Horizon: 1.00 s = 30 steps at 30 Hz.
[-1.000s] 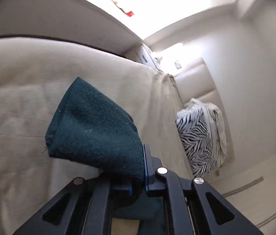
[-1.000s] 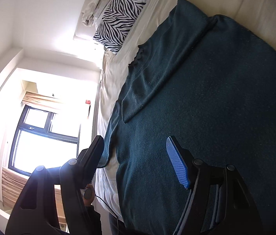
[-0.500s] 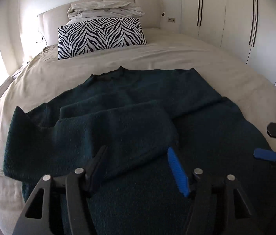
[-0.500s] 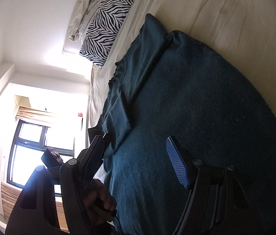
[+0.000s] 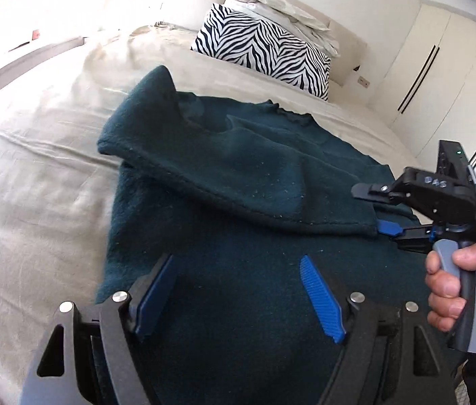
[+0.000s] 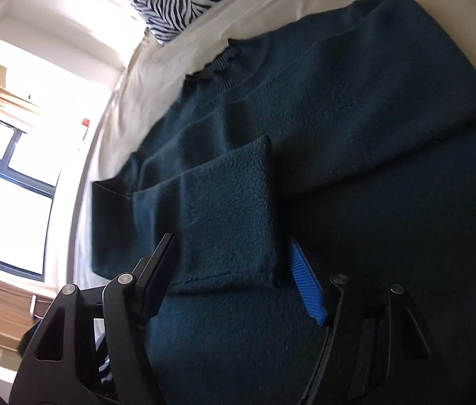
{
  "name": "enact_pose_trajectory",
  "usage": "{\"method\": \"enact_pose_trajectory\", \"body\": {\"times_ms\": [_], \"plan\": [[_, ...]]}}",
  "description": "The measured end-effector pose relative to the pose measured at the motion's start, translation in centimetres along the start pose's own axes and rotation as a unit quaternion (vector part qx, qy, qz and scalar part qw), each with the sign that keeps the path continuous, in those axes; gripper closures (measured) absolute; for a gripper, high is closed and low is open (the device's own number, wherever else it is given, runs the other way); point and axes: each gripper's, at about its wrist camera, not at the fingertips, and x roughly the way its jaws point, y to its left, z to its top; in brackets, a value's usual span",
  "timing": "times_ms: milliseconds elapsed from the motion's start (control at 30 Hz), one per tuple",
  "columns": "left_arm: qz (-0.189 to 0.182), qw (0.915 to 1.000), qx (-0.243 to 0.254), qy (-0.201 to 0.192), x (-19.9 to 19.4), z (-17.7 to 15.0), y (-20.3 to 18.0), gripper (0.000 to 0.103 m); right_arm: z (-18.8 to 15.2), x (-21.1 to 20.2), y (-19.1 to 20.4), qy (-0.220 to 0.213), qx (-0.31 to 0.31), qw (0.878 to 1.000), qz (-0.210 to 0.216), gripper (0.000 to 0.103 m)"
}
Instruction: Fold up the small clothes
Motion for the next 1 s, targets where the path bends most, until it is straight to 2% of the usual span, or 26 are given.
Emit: {"method": "enact_pose_trajectory", "body": {"times_ms": [67, 133, 200, 300, 433, 533, 667, 733, 833, 1000], "plan": [[-0.002, 1.0000, -0.005, -0.007, -0.3, -0.2, 0.7, 0.025, -0.1, 0.4, 1.4, -0.005, -0.032, 0.999, -0.026, 0.052], [-0.008, 0.9998, -0.015, -0.010, -0.7, -0.8, 1.6, 0.025, 0.3, 0.3, 2.6, -0.008, -0.060, 0.997, -0.048, 0.082], [-0.015, 0.9994, -0.027, -0.013, -1.2, -1.1, 2.3, 0.026, 0.3, -0.3, 3.3, -0.016, -0.071, 0.996, -0.056, 0.095], [-0.015, 0.9992, -0.033, -0.019, -1.3, -1.2, 2.6, 0.026, 0.9, -2.6, 4.6, -0.048, -0.099, 0.992, -0.059, 0.095], [-0.022, 0.9987, -0.039, -0.023, -1.4, -1.0, 2.7, 0.025, 2.7, -6.2, 6.7, -0.101, -0.147, 0.981, -0.071, 0.096], [-0.022, 0.9987, -0.042, -0.019, -1.3, -1.1, 3.0, 0.026, 4.8, -7.7, 6.8, -0.123, -0.153, 0.978, -0.076, 0.096], [-0.022, 0.9987, -0.042, -0.016, -1.0, -1.4, 3.3, 0.026, 6.3, -10.0, 6.1, -0.153, -0.149, 0.976, -0.042, 0.096], [-0.018, 0.9990, -0.038, -0.016, -0.7, -1.6, 3.2, 0.025, 5.9, -11.8, 6.9, -0.182, -0.183, 0.966, -0.022, 0.096], [-0.012, 0.9993, -0.031, -0.016, -0.6, -1.7, 2.9, 0.025, 5.6, -13.1, 8.6, -0.205, -0.229, 0.951, -0.043, 0.096], [-0.012, 0.9993, -0.031, -0.015, -0.6, -1.7, 2.9, 0.025, 7.7, -14.2, 7.6, -0.213, -0.197, 0.956, -0.048, 0.096]]}}
